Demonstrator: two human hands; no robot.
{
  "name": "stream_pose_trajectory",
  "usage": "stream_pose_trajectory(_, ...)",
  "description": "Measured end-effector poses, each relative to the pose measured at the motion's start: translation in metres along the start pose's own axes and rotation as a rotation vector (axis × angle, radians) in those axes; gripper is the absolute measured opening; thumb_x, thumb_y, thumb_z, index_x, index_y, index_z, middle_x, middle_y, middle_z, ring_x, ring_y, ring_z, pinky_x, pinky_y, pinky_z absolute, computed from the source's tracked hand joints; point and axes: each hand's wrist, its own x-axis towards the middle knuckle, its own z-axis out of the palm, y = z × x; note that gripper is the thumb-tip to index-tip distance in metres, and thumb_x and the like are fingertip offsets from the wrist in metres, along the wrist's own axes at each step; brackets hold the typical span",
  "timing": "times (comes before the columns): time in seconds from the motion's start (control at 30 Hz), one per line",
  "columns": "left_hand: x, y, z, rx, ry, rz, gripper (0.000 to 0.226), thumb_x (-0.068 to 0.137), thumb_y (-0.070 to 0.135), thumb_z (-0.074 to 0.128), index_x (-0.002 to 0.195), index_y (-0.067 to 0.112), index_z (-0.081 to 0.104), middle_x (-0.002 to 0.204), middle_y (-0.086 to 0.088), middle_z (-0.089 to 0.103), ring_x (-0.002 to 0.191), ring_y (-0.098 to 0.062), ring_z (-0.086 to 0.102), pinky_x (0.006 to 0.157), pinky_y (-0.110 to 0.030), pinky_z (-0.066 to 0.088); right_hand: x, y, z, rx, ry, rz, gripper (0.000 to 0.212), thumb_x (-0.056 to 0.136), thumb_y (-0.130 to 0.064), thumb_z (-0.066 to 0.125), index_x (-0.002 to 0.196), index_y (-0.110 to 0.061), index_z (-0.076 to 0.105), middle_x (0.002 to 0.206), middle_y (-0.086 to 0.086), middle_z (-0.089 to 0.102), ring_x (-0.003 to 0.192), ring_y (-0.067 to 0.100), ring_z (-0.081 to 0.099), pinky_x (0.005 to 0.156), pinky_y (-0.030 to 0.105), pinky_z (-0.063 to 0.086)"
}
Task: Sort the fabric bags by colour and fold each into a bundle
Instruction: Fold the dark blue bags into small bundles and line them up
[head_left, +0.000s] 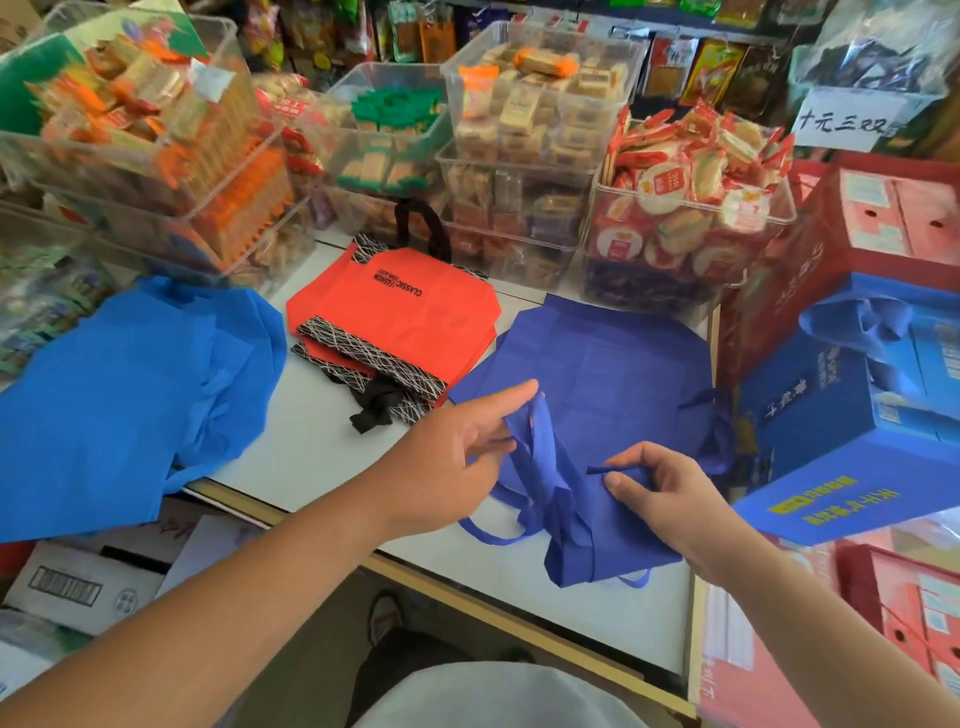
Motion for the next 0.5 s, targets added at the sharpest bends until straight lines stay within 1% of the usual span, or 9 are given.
stream_pose_trajectory(0.07,0.005,0.0,0.001,0.155,0.12,-0.013,0.063,0.092,0.001,0.068,0.145,0.035,0.058,0.128,0.015,0.071,0.113,0.002,0.067,0.102,-0.033,0.056,-0.001,-0.006,0.003,-0.045,-0.038,-0.021,0.015,0.095,-0.022,0.072,0.087,-0.034,0.072,0.09,-0.011,0.074,0.094,0.023,0.069,0.087,0.045,0.059)
stream_pose_trajectory(0.17,0.014,0.002,0.003,0.37,0.244,0.042,0.039,0.082,0.001,0.071,0.113,0.024,0.08,0.092,0.009,0.079,0.085,-0.005,0.073,0.08,-0.035,0.059,-0.001,-0.017,0.005,-0.122,-0.057,-0.103,0.015,0.094,-0.02,0.072,0.087,-0.033,0.071,0.09,-0.017,0.072,0.093,0.012,0.066,0.082,0.031,0.054)
stream_pose_trajectory(0.23,0.018,0.005,-0.004,0.565,0.167,0.097,0.024,0.076,0.008,0.074,0.092,0.026,0.081,0.075,0.015,0.071,0.072,-0.002,0.065,0.069,-0.035,0.055,-0.003,-0.023,0.004,-0.192,-0.087,-0.15,0.016,0.093,-0.017,0.073,0.088,-0.032,0.07,0.089,-0.021,0.07,0.09,0.004,0.064,0.078,0.022,0.049)
stream_pose_trajectory(0.3,0.021,0.012,-0.019,0.675,-0.034,0.102,0.01,0.075,0.018,0.079,0.081,0.025,0.077,0.076,0.016,0.057,0.07,0.002,0.054,0.066,-0.031,0.046,-0.004,-0.021,0.0,-0.225,-0.109,-0.149,0.016,0.094,-0.016,0.072,0.089,-0.032,0.07,0.089,-0.022,0.07,0.089,0.002,0.064,0.076,0.019,0.046)
stream_pose_trajectory(0.37,0.019,0.026,-0.036,0.583,-0.296,0.027,0.012,0.077,0.019,0.084,0.077,0.022,0.071,0.094,0.015,0.057,0.079,-0.002,0.057,0.072,-0.027,0.047,0.0,-0.017,-0.009,-0.198,-0.074,-0.125,0.015,0.094,-0.015,0.073,0.089,-0.029,0.071,0.091,-0.016,0.072,0.093,0.009,0.066,0.077,0.022,0.046)
stream_pose_trajectory(0.4,0.017,0.036,-0.042,0.46,-0.415,-0.019,0.016,0.079,0.016,0.084,0.076,0.019,0.069,0.104,0.016,0.06,0.088,-0.006,0.063,0.081,-0.031,0.052,0.002,-0.016,-0.014,-0.158,-0.058,-0.104,0.014,0.094,-0.015,0.073,0.088,-0.028,0.071,0.094,-0.011,0.073,0.094,0.014,0.066,0.078,0.025,0.047)
stream_pose_trajectory(0.43,0.014,0.043,-0.046,0.305,-0.502,-0.063,0.018,0.081,0.01,0.082,0.076,0.017,0.066,0.11,0.014,0.064,0.101,-0.016,0.066,0.092,-0.04,0.054,0.003,-0.016,-0.017,-0.103,-0.051,-0.084,0.014,0.095,-0.016,0.073,0.087,-0.028,0.072,0.095,-0.006,0.073,0.093,0.018,0.066,0.079,0.027,0.048)
stream_pose_trajectory(0.47,0.013,0.047,-0.048,0.132,-0.552,-0.087,0.02,0.083,0.004,0.079,0.074,0.017,0.065,0.11,0.007,0.069,0.109,-0.026,0.067,0.101,-0.048,0.051,0.005,-0.018,-0.018,-0.056,-0.05,-0.071,0.015,0.095,-0.016,0.073,0.086,-0.029,0.072,0.094,-0.003,0.073,0.091,0.019,0.066,0.079,0.03,0.05)
stream_pose_trajectory(0.5,0.013,0.049,-0.046,-0.031,-0.563,-0.102,0.022,0.083,0.001,0.075,0.073,0.019,0.065,0.104,0.0,0.071,0.112,-0.033,0.066,0.105,-0.052,0.048,0.006,-0.02,-0.016,-0.03,-0.053,-0.071,0.017,0.096,-0.017,0.072,0.086,-0.031,0.072,0.093,-0.002,0.073,0.089,0.019,0.065,0.078,0.031,0.051)
